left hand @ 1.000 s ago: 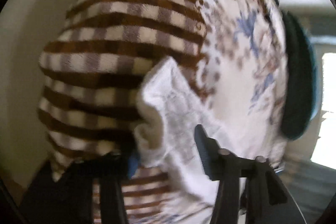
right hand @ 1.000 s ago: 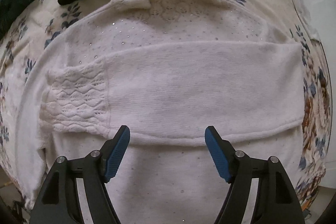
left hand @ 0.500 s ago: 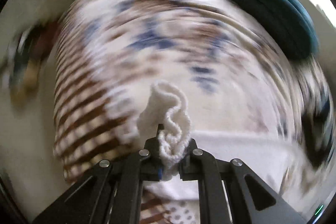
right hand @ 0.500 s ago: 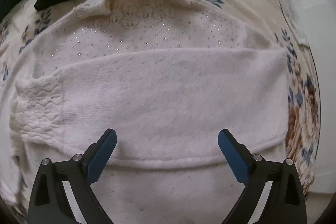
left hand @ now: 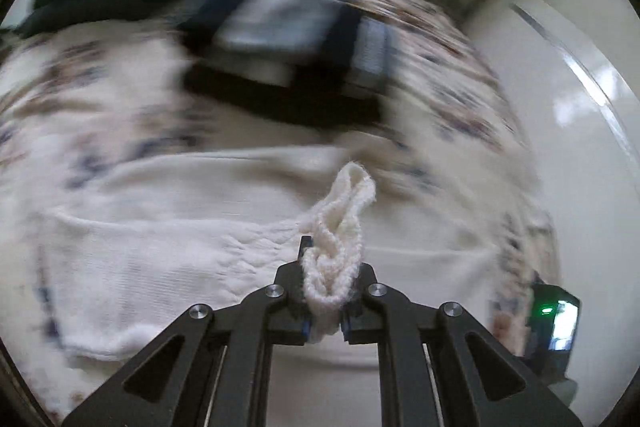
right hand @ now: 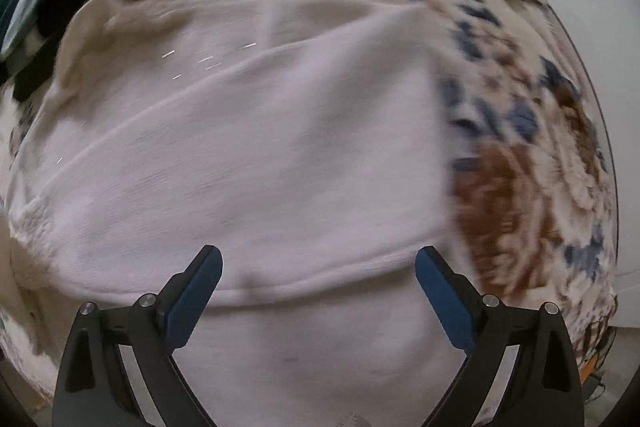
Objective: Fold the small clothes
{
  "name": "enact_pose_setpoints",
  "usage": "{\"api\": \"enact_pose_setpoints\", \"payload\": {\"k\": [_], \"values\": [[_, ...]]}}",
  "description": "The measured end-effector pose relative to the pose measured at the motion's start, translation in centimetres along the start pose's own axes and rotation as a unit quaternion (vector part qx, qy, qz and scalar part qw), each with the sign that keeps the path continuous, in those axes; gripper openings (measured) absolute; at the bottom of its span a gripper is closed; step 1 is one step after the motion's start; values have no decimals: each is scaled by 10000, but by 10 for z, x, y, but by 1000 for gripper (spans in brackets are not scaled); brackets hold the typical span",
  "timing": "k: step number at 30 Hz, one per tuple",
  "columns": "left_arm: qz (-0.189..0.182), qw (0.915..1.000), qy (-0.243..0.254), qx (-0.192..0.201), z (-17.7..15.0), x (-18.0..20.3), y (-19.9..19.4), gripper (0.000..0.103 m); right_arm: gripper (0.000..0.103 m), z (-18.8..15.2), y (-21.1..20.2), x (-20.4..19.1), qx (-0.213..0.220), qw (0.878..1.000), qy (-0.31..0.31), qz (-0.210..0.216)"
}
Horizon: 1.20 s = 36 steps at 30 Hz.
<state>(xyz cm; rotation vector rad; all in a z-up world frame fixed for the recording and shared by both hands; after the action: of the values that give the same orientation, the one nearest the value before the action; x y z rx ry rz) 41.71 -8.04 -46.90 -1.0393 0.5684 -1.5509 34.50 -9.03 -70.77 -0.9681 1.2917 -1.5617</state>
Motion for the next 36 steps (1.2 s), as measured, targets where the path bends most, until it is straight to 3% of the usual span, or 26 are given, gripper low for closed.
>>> {"api": "enact_pose_setpoints", "payload": {"k": [4,6,7,8,10,12,16,20,21,23,24,25,28,30,34,36], "values": [[-483,9976,488,-56,-14,75,13,12,99,0,-5,61,-60,9995,319,56],[-507,9967,627,-16,-16,81,11,14,99,0,-10,86,-58,9988,474,145],[-454,9965,702,76,-17,80,6,29,99,1,-15,100,-26,9977,609,290],[-378,9962,771,139,-15,76,3,58,99,9,-18,112,-8,9963,722,471],[-48,9959,850,322,-11,55,-2,92,99,12,-29,130,19,9900,1028,965],[566,9911,996,678,-10,19,-12,93,99,26,-36,134,-20,9837,1135,1394],[1525,9829,835,608,-19,-66,-20,93,99,24,-39,79,-245,9723,792,2187],[2216,9744,257,273,-34,-151,-37,93,98,31,-14,27,-371,9778,246,2047],[2344,9719,109,202,-37,-168,-41,93,92,47,-4,8,-383,9793,207,1974],[2614,9650,-100,177,-42,-193,-49,93,61,68,16,-20,-461,9811,185,1870],[2703,9625,-149,181,-42,-198,-48,93,23,71,20,-25,-452,9830,184,1771],[2797,9596,-242,192,-42,-207,-51,93,7,79,18,-30,-300,9848,180,1700],[2850,9568,-536,233,-38,-223,-49,93,7,85,-27,-30,466,9869,83,1543],[2801,9575,-650,220,-33,-223,-43,93,7,80,-55,-12,757,9890,45,1267],[2519,9658,-591,144,-12,-208,-13,93,7,81,-56,18,658,9945,96,808],[2428,9689,-479,54,0,-201,6,93,7,89,-40,41,390,9974,157,585]]}}
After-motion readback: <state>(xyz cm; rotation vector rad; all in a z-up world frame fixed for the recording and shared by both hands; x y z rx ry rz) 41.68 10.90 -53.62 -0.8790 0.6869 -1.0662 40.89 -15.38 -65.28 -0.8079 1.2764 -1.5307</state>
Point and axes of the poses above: each gripper's, at about its wrist camera, not at the fingertips, and y roughly the way its jaws point, x to its right, z to its top, the point moved 3 cm from there along y, roughly the way its jaws point, and after that the axes turned 3 degrees about x, right-handed, at the moved point
